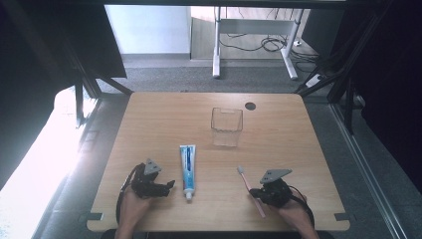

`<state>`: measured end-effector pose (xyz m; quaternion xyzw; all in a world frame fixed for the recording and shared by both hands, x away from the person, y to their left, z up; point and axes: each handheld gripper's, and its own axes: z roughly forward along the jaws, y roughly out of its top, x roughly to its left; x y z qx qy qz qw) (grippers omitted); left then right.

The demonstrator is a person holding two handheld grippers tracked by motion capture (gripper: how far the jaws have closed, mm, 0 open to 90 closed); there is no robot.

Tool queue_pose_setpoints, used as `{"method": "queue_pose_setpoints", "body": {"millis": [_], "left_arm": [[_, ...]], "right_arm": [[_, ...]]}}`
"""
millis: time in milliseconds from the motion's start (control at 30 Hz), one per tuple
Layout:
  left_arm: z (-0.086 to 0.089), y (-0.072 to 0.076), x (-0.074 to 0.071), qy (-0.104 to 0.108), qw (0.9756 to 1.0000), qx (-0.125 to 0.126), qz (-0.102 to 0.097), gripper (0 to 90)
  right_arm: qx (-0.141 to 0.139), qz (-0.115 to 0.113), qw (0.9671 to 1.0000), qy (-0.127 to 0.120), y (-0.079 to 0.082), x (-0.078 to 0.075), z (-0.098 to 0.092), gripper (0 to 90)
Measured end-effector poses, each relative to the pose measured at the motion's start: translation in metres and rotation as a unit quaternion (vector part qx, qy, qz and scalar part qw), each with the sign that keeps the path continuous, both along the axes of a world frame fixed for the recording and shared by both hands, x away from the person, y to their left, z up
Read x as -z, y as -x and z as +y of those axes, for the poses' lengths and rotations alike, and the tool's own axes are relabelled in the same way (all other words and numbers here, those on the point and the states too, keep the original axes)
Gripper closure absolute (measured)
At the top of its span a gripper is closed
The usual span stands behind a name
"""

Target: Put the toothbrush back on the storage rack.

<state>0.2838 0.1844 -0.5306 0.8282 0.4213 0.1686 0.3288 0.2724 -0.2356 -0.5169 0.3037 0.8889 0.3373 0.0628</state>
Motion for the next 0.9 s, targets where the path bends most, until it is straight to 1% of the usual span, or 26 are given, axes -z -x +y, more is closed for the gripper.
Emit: {"method": "queue_pose_setpoints", "body": {"millis": [133, 233, 267, 400, 467, 633, 667, 800, 900], "left_arm": [[0.000, 0.000, 0.000, 0.000, 1.0000, 0.000, 0.001, 13.2], [0.000, 0.000, 0.000, 0.000, 1.0000, 0.000, 0.000, 13.2], [0.000, 0.000, 0.000, -0.002, 1.0000, 0.002, -0.001, 13.2], [0.000, 0.000, 0.000, -0.001, 1.0000, 0.000, 0.000, 13.2], [0.000, 0.000, 0.000, -0.001, 1.0000, 0.001, 0.000, 13.2], [-0.001, 0.000, 0.000, -0.001, 1.0000, 0.000, 0.000, 13.2], [-0.001, 0.000, 0.000, 0.000, 1.0000, 0.000, 0.001, 13.2], [-0.001, 0.000, 0.000, -0.002, 1.0000, 0.002, -0.001, 13.2], [-0.001, 0.000, 0.000, -0.001, 1.0000, 0.000, 0.000, 13.3]], "right_arm": [[0.012, 0.003, 0.9999, 0.001, -0.001, -0.001, -0.006, 90.0], [0.012, 0.002, 0.9999, -0.003, -0.002, -0.001, -0.008, 90.0], [0.008, 0.003, 0.9999, -0.008, 0.000, -0.002, -0.008, 90.0], [0.003, 0.004, 1.0000, -0.005, 0.001, -0.002, -0.004, 90.0], [0.000, 0.004, 1.0000, 0.002, 0.001, -0.001, -0.003, 90.0], [0.004, 0.003, 1.0000, 0.005, 0.000, -0.001, -0.006, 89.9], [0.011, 0.004, 0.9999, 0.005, -0.001, -0.001, -0.009, 89.8], [0.021, 0.004, 0.9997, 0.007, -0.004, -0.002, -0.016, 89.3], [0.028, 0.003, 0.9996, 0.009, -0.005, -0.002, -0.021, 89.3]]}}
